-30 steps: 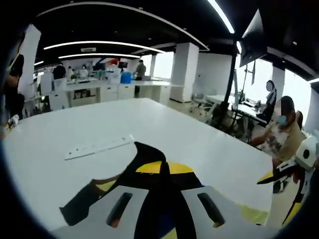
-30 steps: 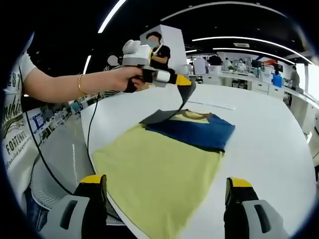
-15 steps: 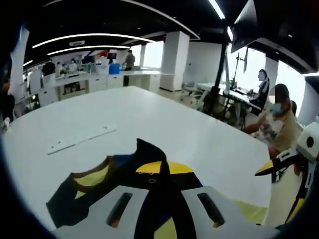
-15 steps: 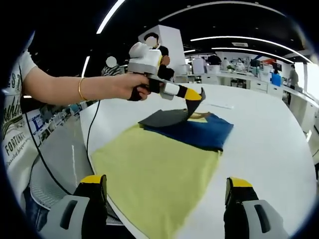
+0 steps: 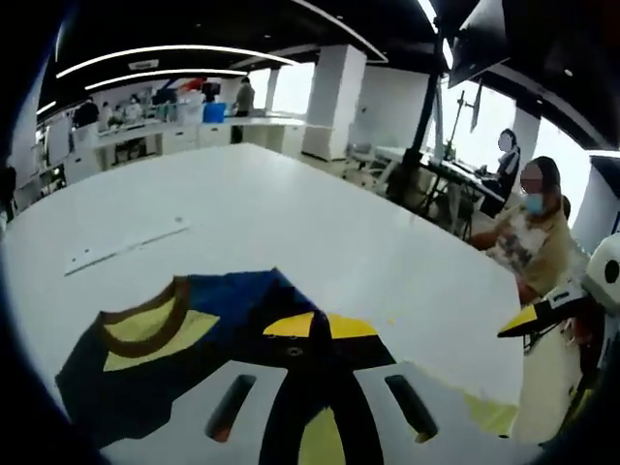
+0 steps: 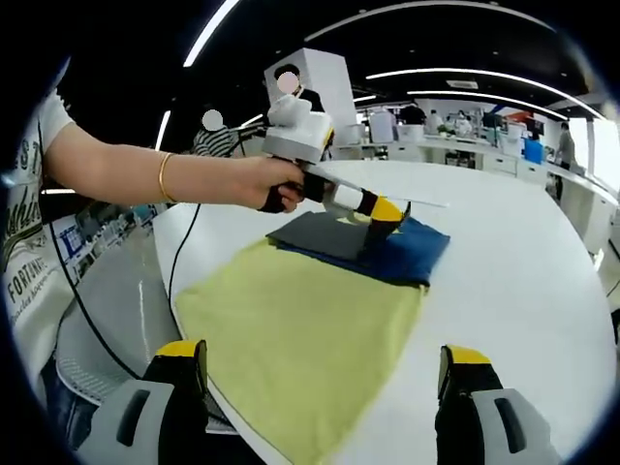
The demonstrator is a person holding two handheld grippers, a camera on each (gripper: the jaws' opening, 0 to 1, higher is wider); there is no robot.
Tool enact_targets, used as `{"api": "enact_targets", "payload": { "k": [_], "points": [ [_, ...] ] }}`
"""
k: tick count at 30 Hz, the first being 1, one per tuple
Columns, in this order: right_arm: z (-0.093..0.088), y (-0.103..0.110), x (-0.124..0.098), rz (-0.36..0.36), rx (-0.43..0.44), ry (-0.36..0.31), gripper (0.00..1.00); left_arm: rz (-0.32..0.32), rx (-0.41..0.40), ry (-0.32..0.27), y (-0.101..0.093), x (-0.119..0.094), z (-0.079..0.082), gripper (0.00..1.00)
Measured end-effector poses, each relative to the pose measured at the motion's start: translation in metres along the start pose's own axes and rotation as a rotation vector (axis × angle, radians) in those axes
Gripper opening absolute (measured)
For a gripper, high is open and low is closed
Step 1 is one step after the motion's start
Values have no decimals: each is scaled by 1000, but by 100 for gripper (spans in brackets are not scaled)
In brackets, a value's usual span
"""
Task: Fold the garment on the visible template until the final outline fits inside the template.
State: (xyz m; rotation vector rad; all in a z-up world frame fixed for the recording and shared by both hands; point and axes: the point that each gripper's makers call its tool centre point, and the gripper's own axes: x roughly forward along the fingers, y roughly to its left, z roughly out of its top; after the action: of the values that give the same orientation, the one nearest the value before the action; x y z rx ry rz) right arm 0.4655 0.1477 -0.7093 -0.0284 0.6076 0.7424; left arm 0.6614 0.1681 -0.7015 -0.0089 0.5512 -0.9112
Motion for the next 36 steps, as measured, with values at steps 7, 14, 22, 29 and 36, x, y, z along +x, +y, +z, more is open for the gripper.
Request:
{"api": "enact_targets", "payload": {
  "k": [7, 14, 22, 29, 36],
  "points": [
    [4, 5, 4, 23, 11, -18, 99, -56, 94, -10, -9, -9, 1, 24],
    [7, 10, 9, 47, -1, -16, 99, -74, 166, -74, -5, -34, 5, 55],
    [10, 14, 10, 71, -21, -7, 99, -78, 167, -128, 1, -65, 4, 75],
    [10, 19, 10, 91, -53, 8, 99, -61, 155, -137, 7, -95, -11, 89],
    [11, 24, 11, 117, -45, -1, 99, -61, 165, -137, 9, -123, -25, 98]
  ]
}}
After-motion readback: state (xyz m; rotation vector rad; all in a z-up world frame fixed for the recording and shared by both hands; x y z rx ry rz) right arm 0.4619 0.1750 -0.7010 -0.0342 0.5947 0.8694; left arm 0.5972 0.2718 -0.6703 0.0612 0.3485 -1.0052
